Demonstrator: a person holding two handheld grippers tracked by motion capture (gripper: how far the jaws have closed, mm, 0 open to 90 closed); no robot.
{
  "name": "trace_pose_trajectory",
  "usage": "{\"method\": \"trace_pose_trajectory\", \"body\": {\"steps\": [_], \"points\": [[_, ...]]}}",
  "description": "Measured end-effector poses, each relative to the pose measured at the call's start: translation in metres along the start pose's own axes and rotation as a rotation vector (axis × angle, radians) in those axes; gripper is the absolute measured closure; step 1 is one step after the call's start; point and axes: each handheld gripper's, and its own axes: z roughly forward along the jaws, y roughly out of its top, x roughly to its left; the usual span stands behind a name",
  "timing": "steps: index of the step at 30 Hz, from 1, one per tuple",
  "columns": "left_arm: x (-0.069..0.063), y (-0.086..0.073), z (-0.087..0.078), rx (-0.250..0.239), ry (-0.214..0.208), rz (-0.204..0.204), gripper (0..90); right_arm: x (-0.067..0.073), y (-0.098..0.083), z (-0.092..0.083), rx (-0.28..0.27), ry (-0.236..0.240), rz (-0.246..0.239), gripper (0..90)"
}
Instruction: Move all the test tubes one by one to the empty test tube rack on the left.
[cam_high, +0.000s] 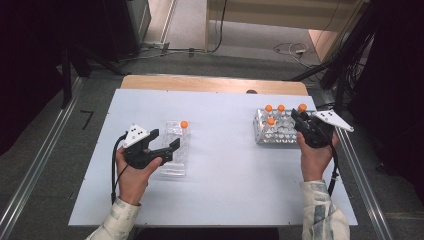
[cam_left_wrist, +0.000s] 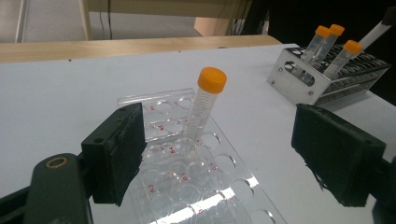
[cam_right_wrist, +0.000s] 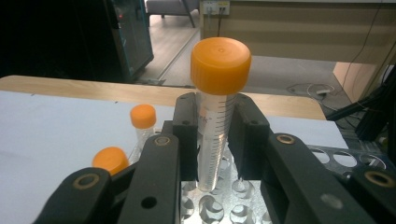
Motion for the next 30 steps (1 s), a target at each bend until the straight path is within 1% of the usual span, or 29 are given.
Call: {"method": "trace_pose_trajectory", "body": {"steps": [5, 7, 11, 13, 16, 18, 20, 26, 30], "points": [[-0.001, 0.000, -0.001, -0.002, -0.004, 0.002, 18.0, 0.004, 0.000, -0.012, 0.028, 0.027, -0.016, 71.7], [-0.001, 0.000, -0.001, -0.002, -0.005, 0.001, 18.0, 0.006, -0.001, -0.017, 0.037, 0.033, -0.032, 71.7], [-0.002, 0.000, -0.001, -0.002, -0.007, 0.003, 18.0, 0.007, -0.004, -0.024, 0.054, 0.055, -0.023, 71.7], [-0.002, 0.000, -0.002, -0.003, -0.008, 0.004, 18.0, 0.007, -0.007, -0.027, 0.063, 0.065, -0.020, 71.8], [-0.002, 0.001, -0.003, -0.006, -0.007, 0.003, 18.0, 0.009, -0.012, -0.030, 0.080, 0.070, -0.034, 71.7], [-0.002, 0.001, -0.004, -0.005, -0.008, 0.006, 18.0, 0.010, -0.015, -0.032, 0.091, 0.077, -0.030, 71.7], [-0.002, 0.001, -0.004, -0.004, -0.006, 0.007, 18.0, 0.012, -0.017, -0.035, 0.098, 0.085, -0.036, 71.8], [-0.003, 0.000, -0.004, -0.005, -0.008, 0.008, 18.0, 0.019, -0.025, -0.039, 0.120, 0.115, -0.048, 71.7], [-0.004, 0.001, -0.005, -0.010, -0.010, 0.010, 18.0, 0.027, -0.030, -0.040, 0.133, 0.142, -0.052, 71.7]]}}
